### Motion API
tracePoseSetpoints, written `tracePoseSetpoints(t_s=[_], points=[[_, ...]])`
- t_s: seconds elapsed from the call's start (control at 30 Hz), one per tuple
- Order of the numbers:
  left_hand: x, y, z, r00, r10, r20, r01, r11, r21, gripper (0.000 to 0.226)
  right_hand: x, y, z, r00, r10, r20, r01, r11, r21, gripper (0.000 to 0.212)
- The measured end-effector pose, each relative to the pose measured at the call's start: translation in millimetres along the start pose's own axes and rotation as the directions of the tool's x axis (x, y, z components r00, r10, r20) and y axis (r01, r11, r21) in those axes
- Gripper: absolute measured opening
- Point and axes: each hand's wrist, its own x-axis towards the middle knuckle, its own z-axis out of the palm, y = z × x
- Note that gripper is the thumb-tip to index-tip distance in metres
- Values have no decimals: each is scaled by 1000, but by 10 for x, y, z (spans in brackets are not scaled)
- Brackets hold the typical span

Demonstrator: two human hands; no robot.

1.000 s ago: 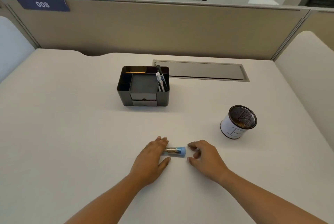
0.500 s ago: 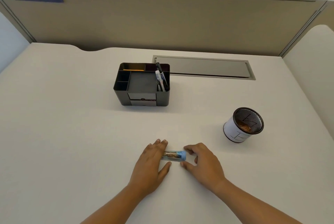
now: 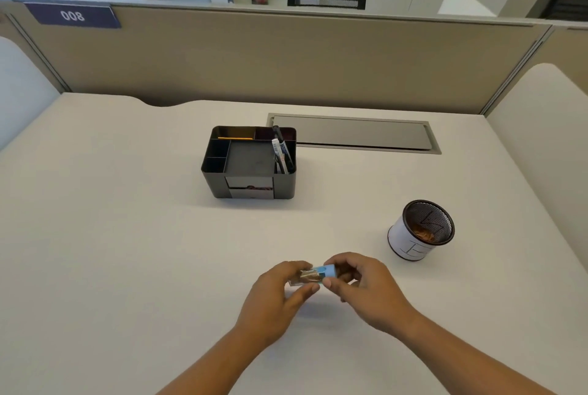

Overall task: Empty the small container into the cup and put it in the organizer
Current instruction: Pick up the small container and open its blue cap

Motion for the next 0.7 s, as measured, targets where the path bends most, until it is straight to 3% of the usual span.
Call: tracePoseSetpoints(t_s=[0.07,0.27,0.43,0.53,0.6,0.7], points=[[-48,153,-58,1000,22,-11,-23,993,-114,28,-100,-145,-90,1000,-10,2,9,995,103,21],[-128,565,-171,993,106,-51,-115,968,-221,30,-354,-479,-260,998,-48,-33,54,968,245,15],[-184,757,-233,980,192,-49,-196,974,-116,28,-474,-642,-304,991,-91,-94,111,965,236,8],[-227,876,-229,965,260,-36,-257,964,62,38,-535,-715,-286,984,-138,-110,155,973,169,7],[-261,936,-210,966,249,-70,-243,966,89,35,-572,-746,-249,970,-176,-166,190,979,70,23],[-312,980,-152,964,257,-63,-247,960,132,27,-574,-774,-209,917,-335,-214,261,913,-313,38]])
